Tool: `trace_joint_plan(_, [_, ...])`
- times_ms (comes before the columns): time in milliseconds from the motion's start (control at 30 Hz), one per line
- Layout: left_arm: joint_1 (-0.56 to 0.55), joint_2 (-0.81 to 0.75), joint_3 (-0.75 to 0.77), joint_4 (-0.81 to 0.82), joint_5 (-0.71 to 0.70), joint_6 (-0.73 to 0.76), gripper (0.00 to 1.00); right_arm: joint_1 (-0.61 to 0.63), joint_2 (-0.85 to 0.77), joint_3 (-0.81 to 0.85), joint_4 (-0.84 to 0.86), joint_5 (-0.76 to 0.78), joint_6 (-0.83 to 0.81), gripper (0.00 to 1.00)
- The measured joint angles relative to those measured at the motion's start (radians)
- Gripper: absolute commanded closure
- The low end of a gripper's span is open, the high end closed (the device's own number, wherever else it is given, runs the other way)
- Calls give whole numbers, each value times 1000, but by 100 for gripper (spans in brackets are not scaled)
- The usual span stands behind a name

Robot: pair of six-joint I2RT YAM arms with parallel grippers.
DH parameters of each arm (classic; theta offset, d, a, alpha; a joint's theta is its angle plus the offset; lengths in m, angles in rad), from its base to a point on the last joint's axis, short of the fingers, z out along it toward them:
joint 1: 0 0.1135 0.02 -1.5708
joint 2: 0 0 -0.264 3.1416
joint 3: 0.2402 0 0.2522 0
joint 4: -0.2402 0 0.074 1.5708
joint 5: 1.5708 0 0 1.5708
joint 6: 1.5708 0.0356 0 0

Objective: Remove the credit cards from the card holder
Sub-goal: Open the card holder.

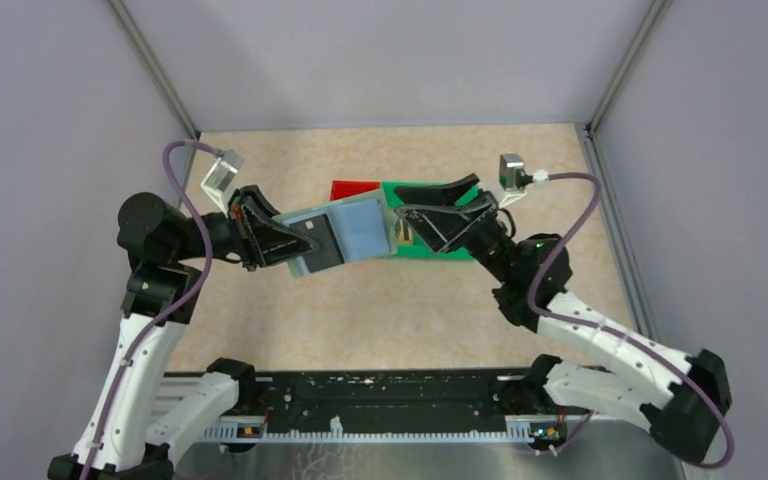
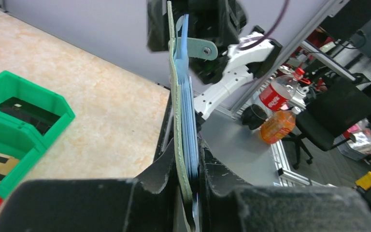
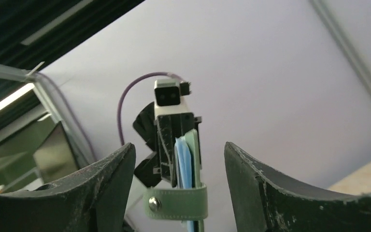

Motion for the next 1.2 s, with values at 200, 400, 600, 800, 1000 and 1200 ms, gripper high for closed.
trace_joint_plan(200, [0,24,58,-228,-63,184,100,-44,-143,253,-505,18,-228,41])
trace_joint_plan(400, [0,53,60,-372,-71,315,100,-44,-77,505,-748,-113,-356,23])
trace_joint_plan(600, [0,68,90,-487,21,439,100,-45,137,771,-1122,-280,-586,14])
trace_joint_plan(800, [0,61,117,-561,105,544,100,-44,276,875,-1390,-439,-768,15])
trace_joint_plan(1000, [0,89,153,-678,121,673,100,-30,297,878,-1522,-568,-854,24])
trace_joint_plan(1200, [0,119,164,-748,117,755,100,-27,296,863,-1537,-651,-873,46])
